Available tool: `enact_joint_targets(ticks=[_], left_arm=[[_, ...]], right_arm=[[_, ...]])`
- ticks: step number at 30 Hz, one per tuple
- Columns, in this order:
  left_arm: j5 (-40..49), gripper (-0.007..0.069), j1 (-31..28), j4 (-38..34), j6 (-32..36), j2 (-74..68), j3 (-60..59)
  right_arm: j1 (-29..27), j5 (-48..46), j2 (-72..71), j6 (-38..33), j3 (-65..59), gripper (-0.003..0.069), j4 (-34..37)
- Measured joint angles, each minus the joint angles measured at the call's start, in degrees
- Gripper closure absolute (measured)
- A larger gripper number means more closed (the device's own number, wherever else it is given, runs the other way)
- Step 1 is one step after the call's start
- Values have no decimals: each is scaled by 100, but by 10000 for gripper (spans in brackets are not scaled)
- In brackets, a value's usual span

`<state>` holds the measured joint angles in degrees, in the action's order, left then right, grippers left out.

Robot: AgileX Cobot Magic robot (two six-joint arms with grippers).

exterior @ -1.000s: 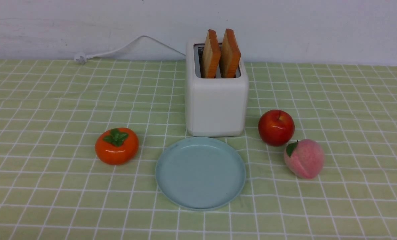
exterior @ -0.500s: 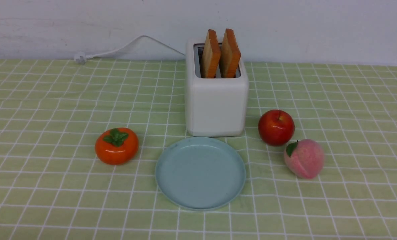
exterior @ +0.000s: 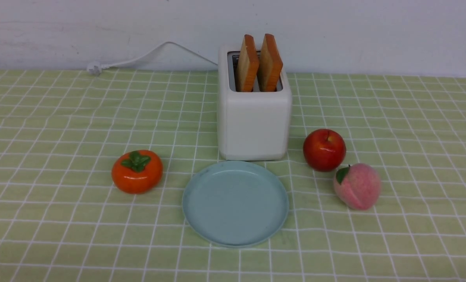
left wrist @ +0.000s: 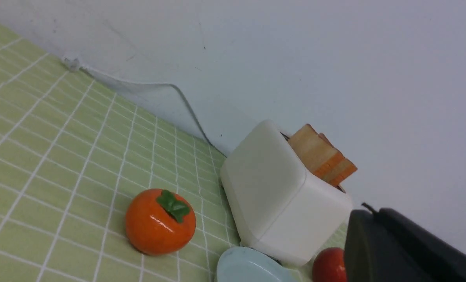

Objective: Take toasted bread from bread machine on green coffee tablecloth place on plate.
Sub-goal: 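Reach for a toast slice standing in the toaster with the left gripper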

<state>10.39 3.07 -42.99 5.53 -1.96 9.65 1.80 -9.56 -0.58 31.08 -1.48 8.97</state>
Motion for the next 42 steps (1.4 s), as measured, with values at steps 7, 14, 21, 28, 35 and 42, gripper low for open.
enact_joint_targets(ticks=[7, 14, 21, 28, 35, 42], left_arm=[[366, 638, 0, 40, 1037, -1129, 692], [360, 638, 0, -287, 2131, -2773, 1849], [885, 638, 0, -1121, 3387, -4178, 2958], [526, 638, 671, -3150, 5689, -5614, 3711], [-690, 638, 2167, -5259, 7972, -6866, 4332], [-171, 614, 2346, -5526, 8569, -8483, 5401]], right_arm=[[0, 631, 0, 19, 0, 425, -104], [0, -88, 470, -11, 1010, 540, -576], [0, -1764, 1872, -1605, 3022, 590, -632], [0, -3818, 3301, -3791, 4620, 589, 1153], [0, -3788, 3935, -5111, 4806, 585, 2311], [0, -3629, 3852, -5767, 4752, 585, 2859]])
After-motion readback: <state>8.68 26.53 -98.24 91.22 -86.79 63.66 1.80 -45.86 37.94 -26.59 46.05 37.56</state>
